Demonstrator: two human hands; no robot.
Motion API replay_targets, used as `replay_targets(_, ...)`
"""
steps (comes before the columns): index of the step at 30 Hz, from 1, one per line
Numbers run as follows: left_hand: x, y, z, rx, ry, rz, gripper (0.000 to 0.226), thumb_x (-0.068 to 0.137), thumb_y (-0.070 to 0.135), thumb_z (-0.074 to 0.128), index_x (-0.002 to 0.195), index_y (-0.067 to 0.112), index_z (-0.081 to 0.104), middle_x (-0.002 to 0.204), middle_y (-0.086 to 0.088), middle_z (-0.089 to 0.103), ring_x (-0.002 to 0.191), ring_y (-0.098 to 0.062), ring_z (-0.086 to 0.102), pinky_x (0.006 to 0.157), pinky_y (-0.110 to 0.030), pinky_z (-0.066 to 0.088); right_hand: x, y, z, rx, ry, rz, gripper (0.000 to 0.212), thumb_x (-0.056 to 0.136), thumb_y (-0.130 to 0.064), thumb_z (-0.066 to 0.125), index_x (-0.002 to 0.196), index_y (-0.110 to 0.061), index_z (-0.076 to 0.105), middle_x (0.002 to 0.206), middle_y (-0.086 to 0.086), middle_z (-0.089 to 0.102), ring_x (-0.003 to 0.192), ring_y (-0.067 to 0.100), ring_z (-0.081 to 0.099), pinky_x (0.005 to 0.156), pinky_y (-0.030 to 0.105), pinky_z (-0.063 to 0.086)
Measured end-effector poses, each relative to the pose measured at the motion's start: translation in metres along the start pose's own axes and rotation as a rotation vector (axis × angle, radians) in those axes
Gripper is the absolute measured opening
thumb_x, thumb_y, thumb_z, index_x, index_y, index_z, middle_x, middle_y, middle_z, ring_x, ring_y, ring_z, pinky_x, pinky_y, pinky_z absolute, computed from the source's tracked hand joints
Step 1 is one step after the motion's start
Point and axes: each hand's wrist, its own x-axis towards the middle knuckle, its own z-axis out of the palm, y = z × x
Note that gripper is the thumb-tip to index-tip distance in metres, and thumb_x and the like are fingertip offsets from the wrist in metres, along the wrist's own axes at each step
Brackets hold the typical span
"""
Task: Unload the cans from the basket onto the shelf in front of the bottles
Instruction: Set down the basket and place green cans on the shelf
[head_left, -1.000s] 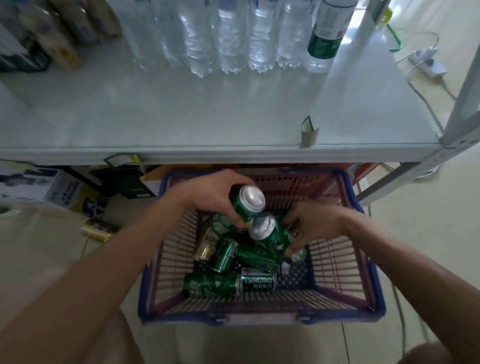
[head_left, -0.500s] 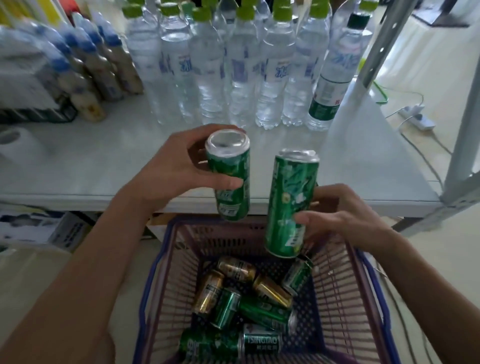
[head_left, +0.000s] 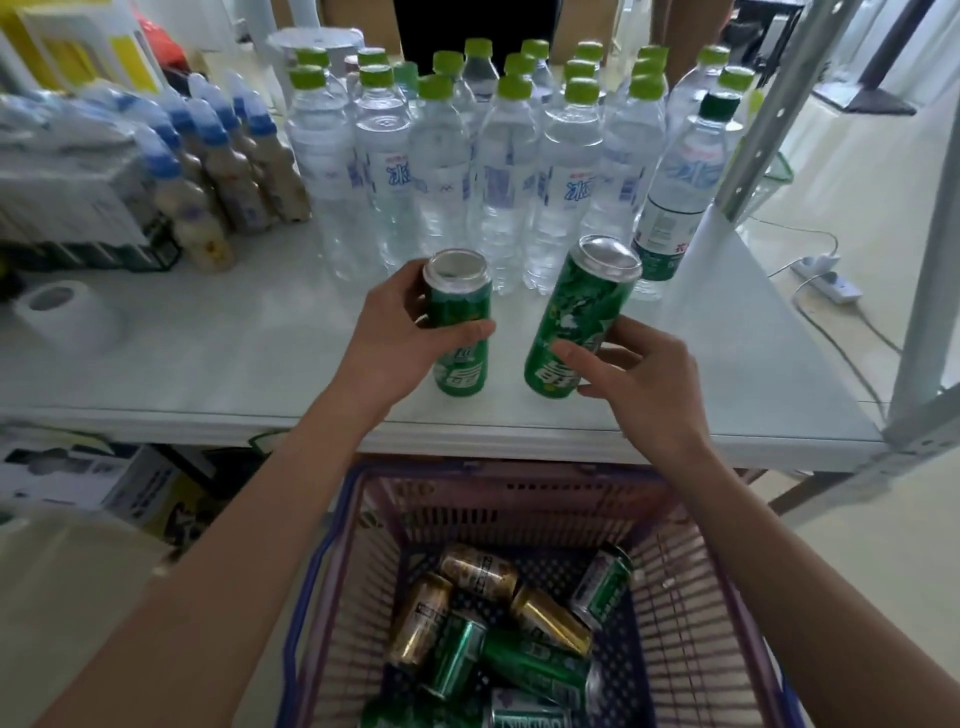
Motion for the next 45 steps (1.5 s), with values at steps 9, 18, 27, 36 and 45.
replay_targets(9,0.002,-0.047,-0.006,0.303,-0.13,-0.094,0.076,0.065,0.031,0.094,0.132,0.025,0.06,0.118,0.011,0.071,0.103,-0.005,0.07,0.093,-0.024,0.056,0.01,0.006,0.032,-0.21,-0.006,-0.085,0.052,0.09,-0.042,0.074,0.138,-0.027,0.063,0.116,-0.024,0.068,0.097,-0.012,0.06,0.076,0.002,0.044)
replay_targets(18,0.026,-0.058,0.017,0.263,0.077,-0.035,0.065,0.07,0.036,0.09,0.128,0.024,0.063,0.111,0.008,0.071,0.082,0.011,0.063,0.066,-0.001,0.046,0.025,0.021,0.048,-0.203,-0.031,0.035,0.055,0.081,-0.031,0.085,0.129,-0.023,0.06,0.108,-0.016,0.069,0.098,-0.001,0.068,0.075,0.0,0.048)
replay_targets(27,0.033,-0.067,0.024,0.306,0.145,-0.003,0.049,0.076,0.031,0.087,0.119,0.018,0.068,0.106,0.009,0.072,0.087,0.0,0.065,0.068,0.003,0.043,0.046,0.028,0.064,-0.382,0.021,-0.048,0.039,0.093,-0.036,0.071,0.13,-0.026,0.067,0.108,-0.001,0.069,0.095,0.017,0.067,0.089,0.032,0.053)
replay_targets(36,0.033,-0.068,0.023,0.244,0.178,-0.003,0.06,0.074,0.028,0.089,0.125,0.015,0.061,0.121,0.004,0.067,0.092,0.002,0.064,0.072,0.003,0.046,0.051,0.03,0.066,-0.32,0.072,0.077,0.038,0.089,-0.038,0.078,0.115,-0.016,0.061,0.099,-0.004,0.069,0.086,0.009,0.065,0.077,0.027,0.051)
replay_targets(45,0.036,-0.067,0.021,0.263,0.191,-0.004,0.064,0.082,0.015,0.083,0.139,0.008,0.055,0.136,-0.007,0.061,0.108,-0.004,0.056,0.069,0.009,0.039,0.048,0.032,0.062,-0.364,0.066,-0.005,0.034,0.102,-0.018,0.06,0.135,-0.014,0.067,0.124,-0.001,0.074,0.112,0.007,0.069,0.082,-0.012,0.03)
